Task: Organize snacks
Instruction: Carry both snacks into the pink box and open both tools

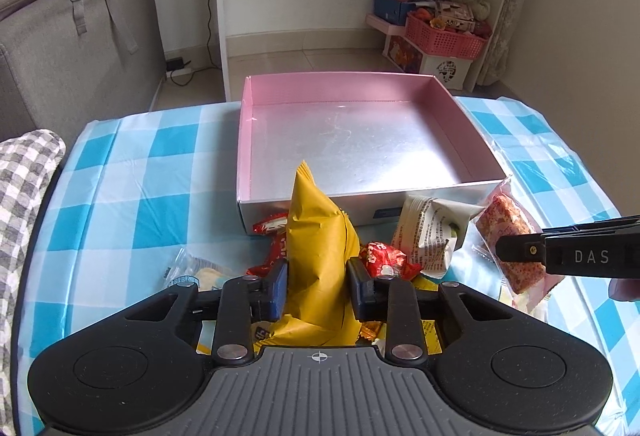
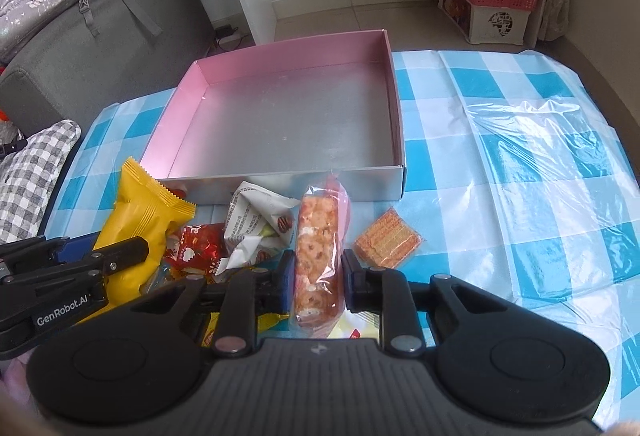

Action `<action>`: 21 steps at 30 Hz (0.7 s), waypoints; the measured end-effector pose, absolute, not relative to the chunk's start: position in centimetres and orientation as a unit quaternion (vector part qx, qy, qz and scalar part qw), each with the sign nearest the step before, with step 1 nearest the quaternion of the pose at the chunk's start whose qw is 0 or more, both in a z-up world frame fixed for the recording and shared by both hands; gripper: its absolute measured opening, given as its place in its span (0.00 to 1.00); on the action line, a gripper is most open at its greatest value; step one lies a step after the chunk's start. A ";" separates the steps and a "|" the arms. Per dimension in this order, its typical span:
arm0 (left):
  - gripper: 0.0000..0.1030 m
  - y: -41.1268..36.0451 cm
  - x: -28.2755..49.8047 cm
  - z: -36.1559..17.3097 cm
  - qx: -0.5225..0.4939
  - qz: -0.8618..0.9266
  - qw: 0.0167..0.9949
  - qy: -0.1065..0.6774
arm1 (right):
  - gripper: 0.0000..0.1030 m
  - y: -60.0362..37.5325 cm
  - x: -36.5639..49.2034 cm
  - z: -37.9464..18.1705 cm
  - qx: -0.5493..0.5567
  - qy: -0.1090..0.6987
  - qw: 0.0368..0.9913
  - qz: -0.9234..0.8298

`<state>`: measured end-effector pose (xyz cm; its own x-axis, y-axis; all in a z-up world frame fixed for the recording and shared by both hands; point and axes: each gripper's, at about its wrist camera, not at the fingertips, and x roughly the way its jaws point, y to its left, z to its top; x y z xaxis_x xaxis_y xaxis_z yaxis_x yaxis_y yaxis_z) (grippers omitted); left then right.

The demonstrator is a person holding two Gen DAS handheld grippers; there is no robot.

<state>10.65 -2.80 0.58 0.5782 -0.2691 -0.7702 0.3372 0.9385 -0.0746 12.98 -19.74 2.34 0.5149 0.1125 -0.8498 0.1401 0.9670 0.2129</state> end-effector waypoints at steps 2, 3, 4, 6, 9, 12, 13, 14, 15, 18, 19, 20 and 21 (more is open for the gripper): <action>0.27 -2.7 10.4 1.2 0.038 -0.171 0.891 0.419 | 0.20 -19.9 12.9 2.7 0.134 0.488 0.863 -0.007; 0.27 -2.6 10.3 1.5 0.036 -0.170 0.893 0.416 | 0.20 -19.9 12.9 2.9 0.136 0.486 0.863 -0.006; 0.27 -2.5 10.2 1.7 0.034 -0.170 0.894 0.413 | 0.20 -20.1 12.9 3.2 0.140 0.483 0.864 -0.004; 0.27 -2.3 10.0 2.4 0.026 -0.169 0.898 0.406 | 0.20 -20.3 12.9 3.7 0.146 0.476 0.867 -0.003; 0.27 -2.2 10.0 3.5 0.019 -0.167 0.904 0.393 | 0.20 -20.9 12.8 4.6 0.160 0.467 0.870 0.000; 0.27 -2.3 10.5 4.2 0.014 -0.159 0.910 0.383 | 0.20 -21.4 13.1 5.4 0.179 0.457 0.871 0.005; 0.27 -2.3 10.8 4.3 0.011 -0.157 0.911 0.381 | 0.20 -21.5 13.4 5.6 0.183 0.454 0.872 0.006; 0.27 -2.4 11.1 4.4 0.011 -0.155 0.912 0.379 | 0.20 -21.6 13.7 5.8 0.184 0.452 0.873 0.007; 0.27 -2.5 11.4 4.5 0.012 -0.154 0.914 0.376 | 0.20 -21.5 14.1 5.8 0.184 0.450 0.874 0.008; 0.27 -2.8 12.8 4.5 0.016 -0.145 0.917 0.371 | 0.20 -21.4 16.0 5.6 0.183 0.449 0.875 0.012; 0.27 -2.9 13.4 4.4 0.015 -0.144 0.918 0.370 | 0.20 -21.4 16.7 5.4 0.183 0.449 0.874 0.013; 0.27 -3.0 14.1 4.3 0.016 -0.145 0.918 0.369 | 0.20 -21.5 17.5 5.1 0.185 0.450 0.874 0.016; 0.27 -3.2 14.8 4.2 0.019 -0.146 0.918 0.367 | 0.20 -21.6 18.1 4.8 0.187 0.452 0.872 0.019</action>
<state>14.80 -3.25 4.24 0.6876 -0.2537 -0.6804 0.2817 0.9568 -0.0721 18.13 -21.56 4.83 0.5915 0.2018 -0.7806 0.1360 0.9293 0.3433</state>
